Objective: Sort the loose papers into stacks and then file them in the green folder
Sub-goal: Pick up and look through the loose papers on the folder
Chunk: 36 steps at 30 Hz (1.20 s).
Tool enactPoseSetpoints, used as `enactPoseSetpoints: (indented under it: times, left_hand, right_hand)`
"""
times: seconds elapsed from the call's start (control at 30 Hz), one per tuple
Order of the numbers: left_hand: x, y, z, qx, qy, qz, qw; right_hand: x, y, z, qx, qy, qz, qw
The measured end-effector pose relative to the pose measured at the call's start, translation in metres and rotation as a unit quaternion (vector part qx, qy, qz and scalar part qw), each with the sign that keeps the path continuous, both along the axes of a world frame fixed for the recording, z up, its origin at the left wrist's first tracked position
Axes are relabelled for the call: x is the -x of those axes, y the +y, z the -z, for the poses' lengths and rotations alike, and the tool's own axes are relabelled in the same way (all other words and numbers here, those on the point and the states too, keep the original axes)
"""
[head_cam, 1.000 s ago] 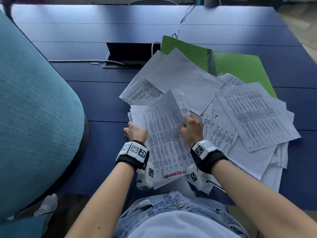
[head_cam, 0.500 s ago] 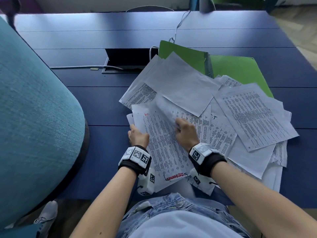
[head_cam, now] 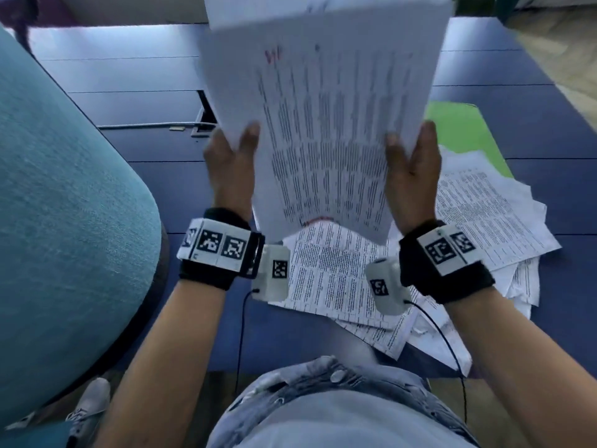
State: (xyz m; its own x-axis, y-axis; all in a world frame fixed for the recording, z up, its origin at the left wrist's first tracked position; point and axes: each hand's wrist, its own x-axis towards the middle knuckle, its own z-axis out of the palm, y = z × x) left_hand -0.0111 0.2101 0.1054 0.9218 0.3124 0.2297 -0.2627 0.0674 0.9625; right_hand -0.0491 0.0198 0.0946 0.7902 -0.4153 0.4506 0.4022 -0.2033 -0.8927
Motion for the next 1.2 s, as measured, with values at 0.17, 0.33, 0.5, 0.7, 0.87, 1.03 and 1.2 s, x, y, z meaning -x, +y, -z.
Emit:
enactPoseSetpoints:
  times: [0.17, 0.33, 0.5, 0.7, 0.87, 1.03, 1.2]
  left_hand:
    - [0.008, -0.005, -0.022, 0.021, -0.046, 0.066, 0.997]
    - [0.029, -0.007, 0.044, 0.029, 0.075, 0.168, 0.983]
    - [0.028, -0.008, 0.047, 0.002, 0.075, 0.122, 0.99]
    - [0.013, -0.003, 0.026, 0.026, 0.036, 0.137, 0.989]
    - [0.029, -0.011, 0.066, -0.067, 0.219, 0.16, 0.96]
    - [0.025, -0.017, 0.085, -0.164, 0.264, 0.123, 0.942]
    - [0.027, -0.018, 0.124, -0.272, 0.372, 0.136, 0.877]
  right_hand:
    - [0.014, -0.01, -0.008, -0.041, -0.024, -0.004, 0.999]
    - [0.032, -0.008, 0.032, -0.088, 0.069, -0.032, 0.993]
    - [0.027, -0.007, 0.024, -0.037, 0.088, 0.017, 0.995]
    - [0.017, -0.009, 0.001, -0.11, 0.029, 0.006, 0.993]
    - [0.027, -0.006, 0.044, -0.055, 0.223, -0.004, 0.973]
    - [0.025, -0.014, 0.052, 0.004, 0.298, 0.072, 0.952]
    - [0.024, -0.023, 0.089, 0.083, 0.513, 0.048, 0.853]
